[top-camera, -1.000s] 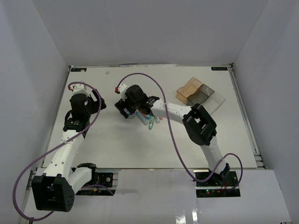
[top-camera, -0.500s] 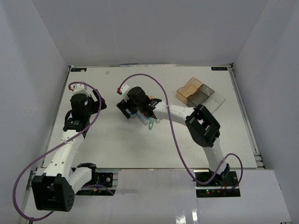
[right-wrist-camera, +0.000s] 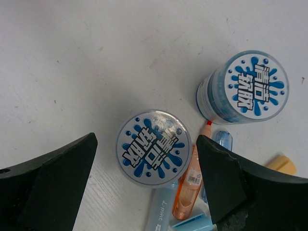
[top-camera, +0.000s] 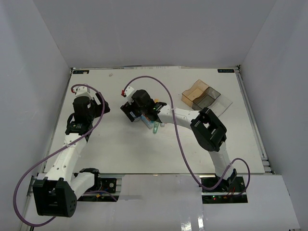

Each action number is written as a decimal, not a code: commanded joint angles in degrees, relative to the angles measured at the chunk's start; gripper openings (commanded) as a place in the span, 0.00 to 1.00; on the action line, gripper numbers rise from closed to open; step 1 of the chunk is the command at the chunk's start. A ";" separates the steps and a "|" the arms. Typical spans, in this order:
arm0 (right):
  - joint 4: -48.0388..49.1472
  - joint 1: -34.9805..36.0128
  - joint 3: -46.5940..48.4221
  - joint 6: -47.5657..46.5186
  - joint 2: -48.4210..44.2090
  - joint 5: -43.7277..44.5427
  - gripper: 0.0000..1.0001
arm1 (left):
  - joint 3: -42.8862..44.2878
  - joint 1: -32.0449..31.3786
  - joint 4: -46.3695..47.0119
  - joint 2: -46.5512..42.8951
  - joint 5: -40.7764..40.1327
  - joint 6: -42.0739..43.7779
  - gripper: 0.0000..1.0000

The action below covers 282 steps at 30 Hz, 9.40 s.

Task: Sort the stationery into containers
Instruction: Pick up the stationery from the center of the board, then place the stationery in the storage box, then pick up the stationery from the center of the board, then place the stationery in the storage box, then pick up the pen from the center of the board.

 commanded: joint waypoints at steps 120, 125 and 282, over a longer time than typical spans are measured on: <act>-6.01 -15.47 9.55 -9.75 0.34 -21.00 0.90 | 0.85 0.94 -0.01 2.82 7.24 1.05 0.98; -6.73 -12.04 15.18 -10.36 5.54 -18.03 0.90 | 0.68 0.94 0.34 2.73 9.01 1.31 0.98; -16.83 -10.27 -10.39 26.02 -10.25 13.10 0.20 | 0.59 0.94 0.43 2.82 13.40 0.43 0.98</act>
